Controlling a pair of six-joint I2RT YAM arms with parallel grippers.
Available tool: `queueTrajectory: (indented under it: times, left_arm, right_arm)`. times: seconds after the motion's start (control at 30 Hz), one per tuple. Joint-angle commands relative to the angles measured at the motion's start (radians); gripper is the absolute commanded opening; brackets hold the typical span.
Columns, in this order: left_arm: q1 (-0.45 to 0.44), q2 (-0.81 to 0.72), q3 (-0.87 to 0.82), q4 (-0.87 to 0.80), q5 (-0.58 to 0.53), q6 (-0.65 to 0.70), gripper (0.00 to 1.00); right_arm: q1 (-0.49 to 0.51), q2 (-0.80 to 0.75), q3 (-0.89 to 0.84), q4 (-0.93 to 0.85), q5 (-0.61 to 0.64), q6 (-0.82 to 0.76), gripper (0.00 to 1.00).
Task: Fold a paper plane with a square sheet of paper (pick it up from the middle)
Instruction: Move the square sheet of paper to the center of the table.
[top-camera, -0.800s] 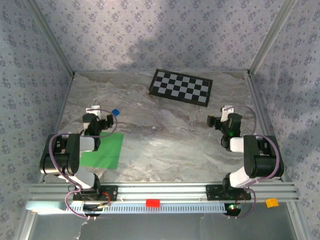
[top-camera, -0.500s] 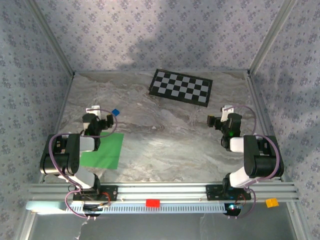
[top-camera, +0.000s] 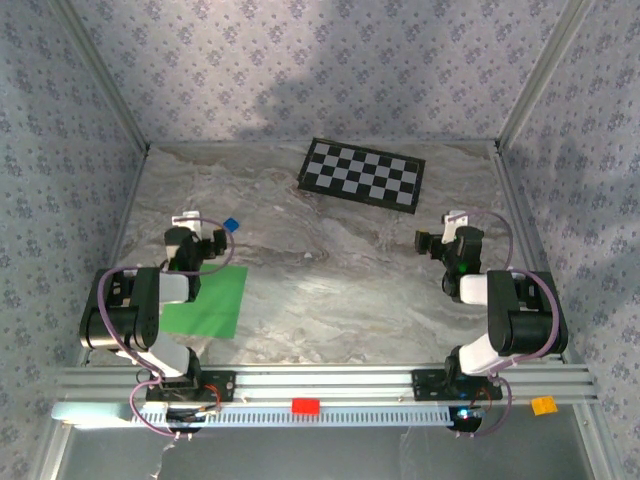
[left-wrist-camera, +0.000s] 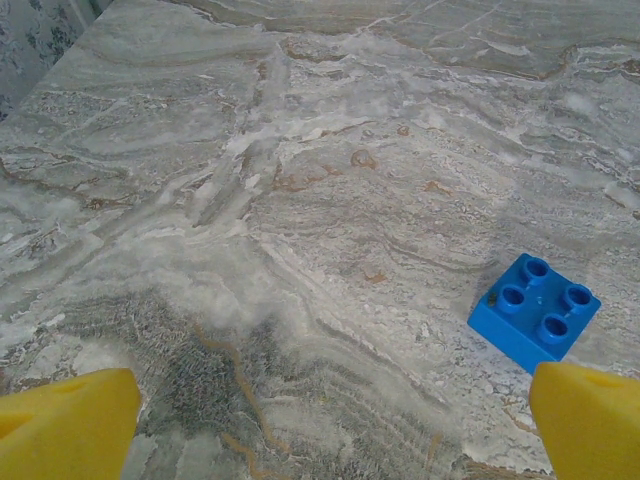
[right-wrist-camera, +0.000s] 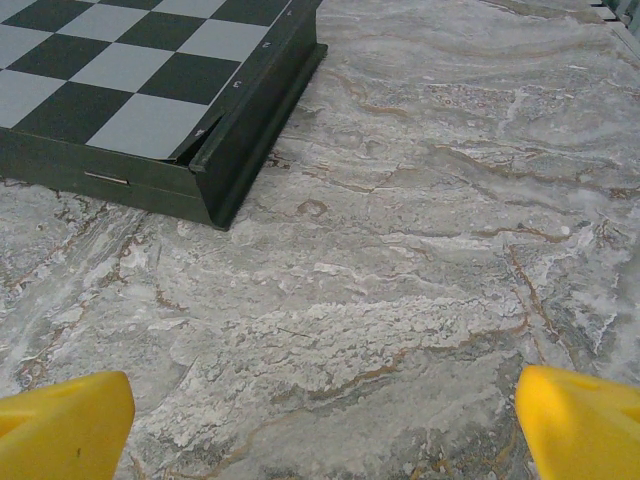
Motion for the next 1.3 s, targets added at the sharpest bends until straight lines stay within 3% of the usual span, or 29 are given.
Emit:
queueTrajectory:
  times: [0.0, 0.27, 0.4, 0.53, 0.67, 0.8, 0.87, 0.93, 1.07, 1.13, 1.27]
  left_arm:
    - [0.008, -0.005, 0.023, 0.019, 0.022, 0.006, 1.0]
    - [-0.003, -0.012, 0.009, 0.038, 0.021, 0.018, 1.0]
    - [-0.009, -0.093, -0.033, 0.049, 0.004, 0.018, 0.99]
    - [-0.002, -0.242, 0.071, -0.303, -0.032, -0.05, 0.99]
    - [0.002, -0.34, 0.155, -0.583, -0.05, -0.175, 1.0]
    - [0.01, -0.355, 0.297, -0.975, -0.1, -0.412, 1.0]
    - [0.029, -0.341, 0.333, -1.129, -0.045, -0.486, 1.0]
    - [0.049, -0.334, 0.315, -1.159, 0.089, -0.492, 1.0]
    - [0.049, -0.313, 0.277, -1.209, 0.269, -0.502, 1.0]
    - [0.049, -0.312, 0.24, -1.207, 0.32, -0.51, 1.0]
    - [0.047, -0.307, 0.197, -1.239, 0.308, -0.532, 1.0]
  right_arm:
    - [-0.005, 0.009, 0.019, 0.019, 0.021, 0.004, 1.0]
    - [-0.004, 0.007, 0.014, 0.026, 0.02, 0.003, 1.0]
    - [0.022, -0.017, 0.0, 0.032, 0.023, -0.03, 1.0]
    - [0.024, -0.075, 0.027, -0.062, -0.001, -0.042, 1.0]
    - [0.033, -0.193, 0.151, -0.406, -0.005, 0.029, 1.0]
    - [0.032, -0.291, 0.243, -0.658, -0.111, 0.191, 1.0]
    - [0.021, -0.302, 0.325, -0.816, -0.203, 0.386, 1.0]
    - [0.004, -0.274, 0.428, -0.999, -0.389, 0.444, 1.0]
    - [0.041, -0.218, 0.436, -0.993, -0.678, 0.549, 1.0]
    - [0.099, -0.235, 0.414, -0.988, -0.645, 0.562, 1.0]
    - [0.232, -0.262, 0.413, -1.057, -0.504, 0.515, 1.0]
